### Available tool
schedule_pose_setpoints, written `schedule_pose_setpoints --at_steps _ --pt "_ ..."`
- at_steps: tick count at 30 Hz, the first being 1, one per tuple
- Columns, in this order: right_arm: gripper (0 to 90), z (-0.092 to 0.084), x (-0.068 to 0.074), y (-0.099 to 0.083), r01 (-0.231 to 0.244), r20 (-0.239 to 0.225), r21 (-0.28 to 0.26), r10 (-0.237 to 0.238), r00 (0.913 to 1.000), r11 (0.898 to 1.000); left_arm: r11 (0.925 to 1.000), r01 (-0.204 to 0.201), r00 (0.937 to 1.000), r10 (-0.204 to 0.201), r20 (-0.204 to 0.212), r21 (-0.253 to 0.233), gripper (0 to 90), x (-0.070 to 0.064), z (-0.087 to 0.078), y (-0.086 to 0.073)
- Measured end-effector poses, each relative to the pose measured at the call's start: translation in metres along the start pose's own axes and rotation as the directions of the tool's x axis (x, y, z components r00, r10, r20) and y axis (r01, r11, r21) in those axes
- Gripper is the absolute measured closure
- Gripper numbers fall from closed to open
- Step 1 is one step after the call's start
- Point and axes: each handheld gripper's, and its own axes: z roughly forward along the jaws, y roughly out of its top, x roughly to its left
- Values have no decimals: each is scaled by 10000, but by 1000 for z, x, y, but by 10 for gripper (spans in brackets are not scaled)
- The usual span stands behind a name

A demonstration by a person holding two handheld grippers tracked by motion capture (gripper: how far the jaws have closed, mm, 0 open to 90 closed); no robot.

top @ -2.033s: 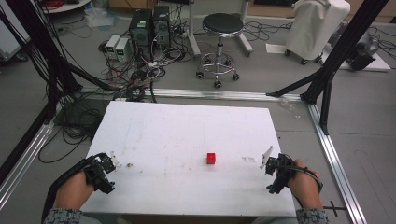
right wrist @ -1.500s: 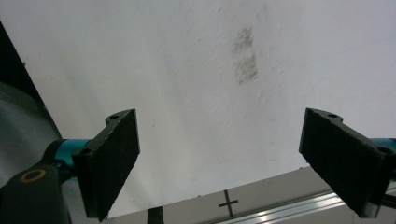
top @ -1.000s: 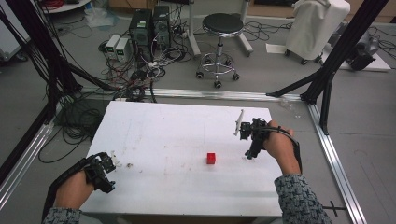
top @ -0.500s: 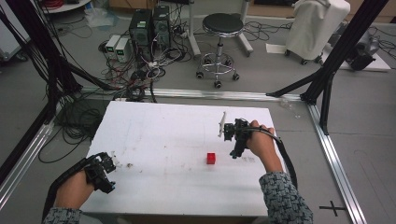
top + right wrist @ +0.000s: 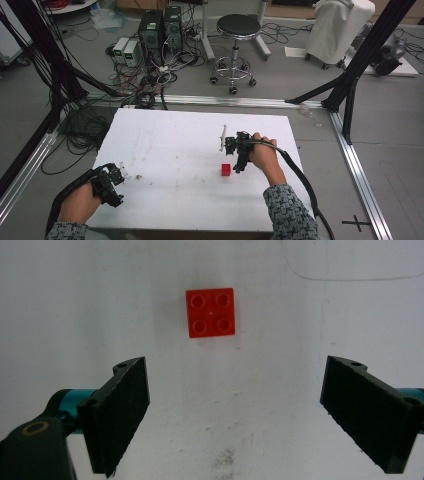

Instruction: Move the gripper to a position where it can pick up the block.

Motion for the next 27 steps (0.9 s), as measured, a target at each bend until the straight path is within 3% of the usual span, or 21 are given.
schedule_pose_setpoints --at_steps 25,27 --pt "116 57 4 27 497 -442 600 -471 9979 9970 10000 -3 10000 3 20 -9 199 -1 1 0" --pt "116 62 5 28 449 -505 874 -406 9979 9952 10000 -19 10000 19 25 -6 199 0 0 -1"
